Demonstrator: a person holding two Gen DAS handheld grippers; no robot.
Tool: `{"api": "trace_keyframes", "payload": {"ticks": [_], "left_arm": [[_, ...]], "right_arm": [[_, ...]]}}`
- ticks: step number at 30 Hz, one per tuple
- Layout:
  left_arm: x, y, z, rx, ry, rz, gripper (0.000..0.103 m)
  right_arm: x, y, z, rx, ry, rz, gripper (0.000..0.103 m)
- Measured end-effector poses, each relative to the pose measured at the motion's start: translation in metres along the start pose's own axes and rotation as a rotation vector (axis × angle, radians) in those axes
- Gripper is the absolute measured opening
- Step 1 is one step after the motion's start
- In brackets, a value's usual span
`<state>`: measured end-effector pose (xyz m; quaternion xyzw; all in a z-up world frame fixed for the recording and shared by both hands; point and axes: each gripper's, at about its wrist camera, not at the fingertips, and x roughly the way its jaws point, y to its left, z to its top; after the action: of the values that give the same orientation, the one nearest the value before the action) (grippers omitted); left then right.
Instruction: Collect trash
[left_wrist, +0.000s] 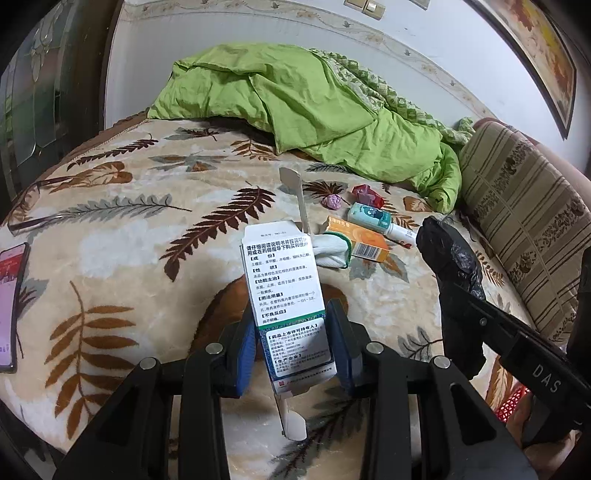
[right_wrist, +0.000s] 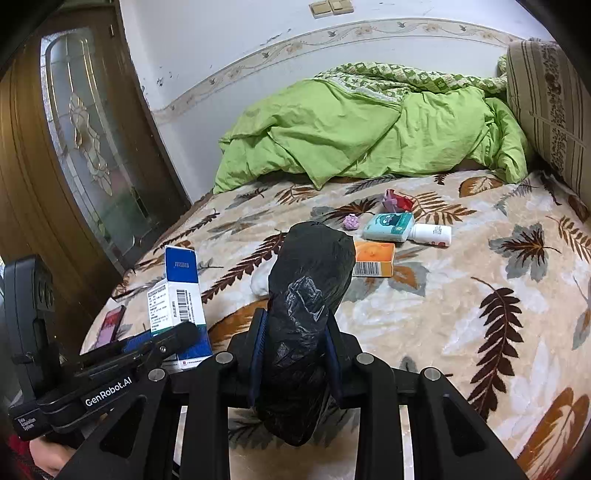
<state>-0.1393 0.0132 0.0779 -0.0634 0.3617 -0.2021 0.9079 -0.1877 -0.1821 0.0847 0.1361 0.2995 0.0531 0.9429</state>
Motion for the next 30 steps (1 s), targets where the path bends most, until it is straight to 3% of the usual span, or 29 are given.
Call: {"api": "trace_keyframes", "payload": {"ticks": [19, 30], "left_arm": [[0.023, -0.003, 0.0, 0.002, 0.035, -0.02, 0.035], [0.029, -0.009, 0.0, 0.05, 0.022, 0.046, 0.035]], "right_arm": [[0.018, -0.008, -0.002, 0.013, 0.029, -0.028, 0.03], [0.019, -0.015, 0.0, 0.054, 0.025, -0.011, 0.03]]}}
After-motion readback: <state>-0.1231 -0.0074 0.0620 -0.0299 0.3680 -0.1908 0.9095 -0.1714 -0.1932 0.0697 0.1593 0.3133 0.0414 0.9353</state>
